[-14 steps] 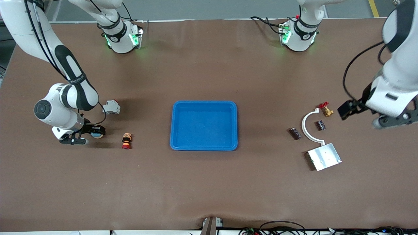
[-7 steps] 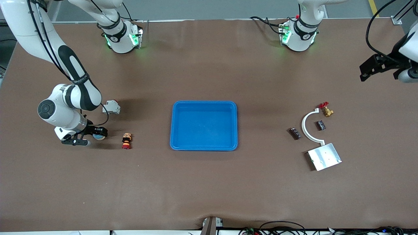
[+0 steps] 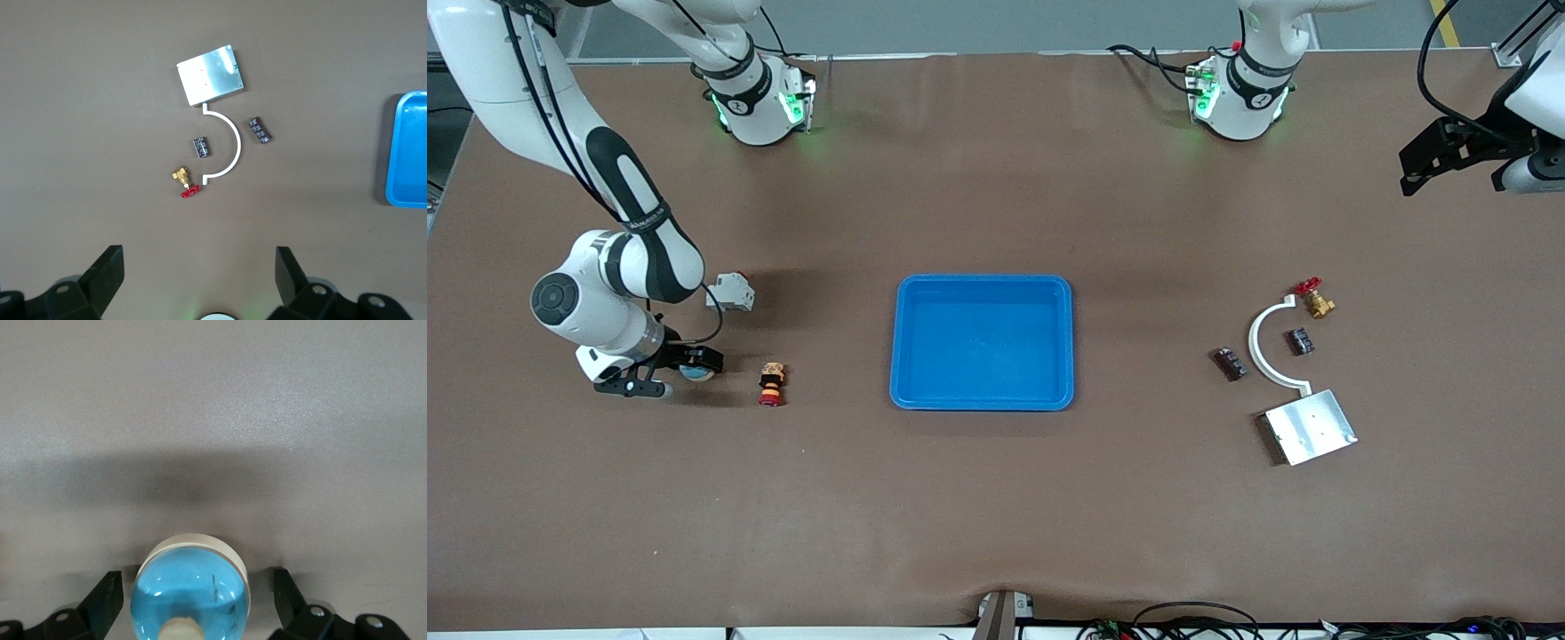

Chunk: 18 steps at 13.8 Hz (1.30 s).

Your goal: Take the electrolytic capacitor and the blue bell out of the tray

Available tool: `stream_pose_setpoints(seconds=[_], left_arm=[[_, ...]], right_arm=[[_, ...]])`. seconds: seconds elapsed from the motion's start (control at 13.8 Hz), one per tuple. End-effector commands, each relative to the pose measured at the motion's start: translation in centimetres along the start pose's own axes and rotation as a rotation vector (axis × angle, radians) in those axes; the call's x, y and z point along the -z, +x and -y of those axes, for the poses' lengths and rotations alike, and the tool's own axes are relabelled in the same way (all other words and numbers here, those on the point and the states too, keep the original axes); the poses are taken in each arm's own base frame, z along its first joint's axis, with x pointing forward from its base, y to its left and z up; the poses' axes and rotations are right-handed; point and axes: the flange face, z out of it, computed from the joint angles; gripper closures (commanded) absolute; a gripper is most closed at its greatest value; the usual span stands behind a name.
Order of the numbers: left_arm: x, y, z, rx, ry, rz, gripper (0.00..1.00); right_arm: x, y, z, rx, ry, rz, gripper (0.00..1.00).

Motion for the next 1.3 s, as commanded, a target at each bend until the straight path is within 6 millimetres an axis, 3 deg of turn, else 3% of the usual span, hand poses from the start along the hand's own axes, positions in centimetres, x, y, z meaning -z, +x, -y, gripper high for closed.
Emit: stream_pose_setpoints(seconds=[0.0, 0.14, 0.36, 0.58, 0.87, 1.01, 1.23], left_arm=[[0.6, -0.1, 0.3, -0.018, -0.019, -0.024, 0.00], [0.6, -0.1, 0.2, -0.016, -0.024, -0.022, 0.00], [0.7, -0.1, 0.2, -0.014, -0.024, -0.027, 0.00], [1.2, -0.1, 0.3, -0.013, -0.024, -0.039, 0.00], [1.1, 0.2, 0.6, -0.006, -0.026, -0.048, 0.00], [1.2, 0.3, 0.5, -0.007, -0.027, -0.054, 0.00], [1.3, 0.3, 0.3, -0.007, -0.027, -0.056, 0.00]], right_arm=[[-0.1, 0.4, 0.0, -0.011, 0.001, -0.007, 0.00], [0.3, 0.4, 0.2, -0.007, 0.001, -0.003, 0.00], [3.9, 1.2, 0.6, 0.009, -0.003, 0.020, 0.00], [12.4, 2.6, 0.9, 0.023, -0.004, 0.116, 0.00], [25.2, 0.8, 1.9, 0.033, -0.018, 0.080, 0.00], [31.2, -0.2, 3.4, 0.044, -0.022, 0.079, 0.00], [37.3, -2.6, 5.5, 0.040, -0.034, 0.020, 0.00]])
